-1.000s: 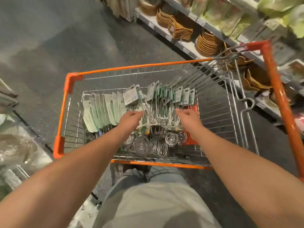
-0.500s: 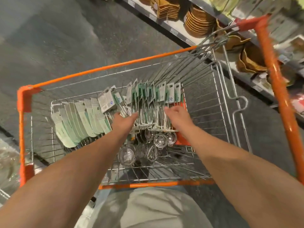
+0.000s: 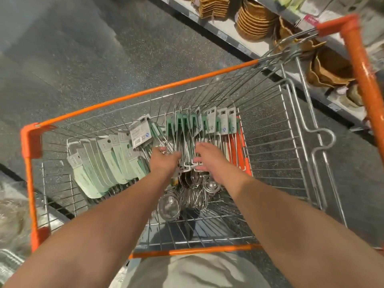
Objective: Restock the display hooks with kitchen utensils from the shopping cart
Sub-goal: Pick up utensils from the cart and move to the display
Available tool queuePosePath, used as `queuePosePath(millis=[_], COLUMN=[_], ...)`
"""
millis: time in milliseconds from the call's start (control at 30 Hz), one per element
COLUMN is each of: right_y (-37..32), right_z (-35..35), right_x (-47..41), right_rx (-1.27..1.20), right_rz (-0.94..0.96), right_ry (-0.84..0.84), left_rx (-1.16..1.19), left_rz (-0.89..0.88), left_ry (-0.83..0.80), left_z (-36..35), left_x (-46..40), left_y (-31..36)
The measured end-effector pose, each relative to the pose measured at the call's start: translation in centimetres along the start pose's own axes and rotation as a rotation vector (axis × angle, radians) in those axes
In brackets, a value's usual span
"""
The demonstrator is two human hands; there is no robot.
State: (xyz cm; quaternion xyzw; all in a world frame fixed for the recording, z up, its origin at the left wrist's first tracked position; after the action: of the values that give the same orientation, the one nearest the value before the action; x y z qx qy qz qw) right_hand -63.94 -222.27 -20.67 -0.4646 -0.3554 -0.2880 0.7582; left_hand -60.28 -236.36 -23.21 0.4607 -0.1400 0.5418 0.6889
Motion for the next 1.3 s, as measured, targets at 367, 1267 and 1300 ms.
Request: queuePosePath(millis=[367,1267,1300], right_y=[-0.8,-1.8,-1.9], right_z=[-2.1,-4.0,-4.0], right_x=[1.0,4.3,4.6], right_rx=[0.102,0.208,0.209], right_rz=[0.103,0.213,0.221], right_ry=[0.163,0.220,0.236], left_rx=[-0.040,0.179,0.181], left_rz=[-0.038,-0.063,-0.072], left_ry=[-0.022,-0.208,-0.205], left_z=[2.1,9.9,10.3], left_x=[0.1,-0.8,-0.5], left_y=[-1.7,-3.0,-2.8])
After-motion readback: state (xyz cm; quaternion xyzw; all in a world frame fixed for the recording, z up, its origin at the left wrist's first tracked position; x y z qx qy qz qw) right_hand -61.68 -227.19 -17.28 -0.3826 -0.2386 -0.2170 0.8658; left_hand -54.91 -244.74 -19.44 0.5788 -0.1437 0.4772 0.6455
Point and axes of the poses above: each hand's wrist, its own x-axis away from the middle knuckle, its own z-axis out of the back of the hand, y = z × x, the point moved 2 cm from there along -x, towards the middle knuckle, and after that the axes turned 12 degrees about y, right-handed, at the moved point
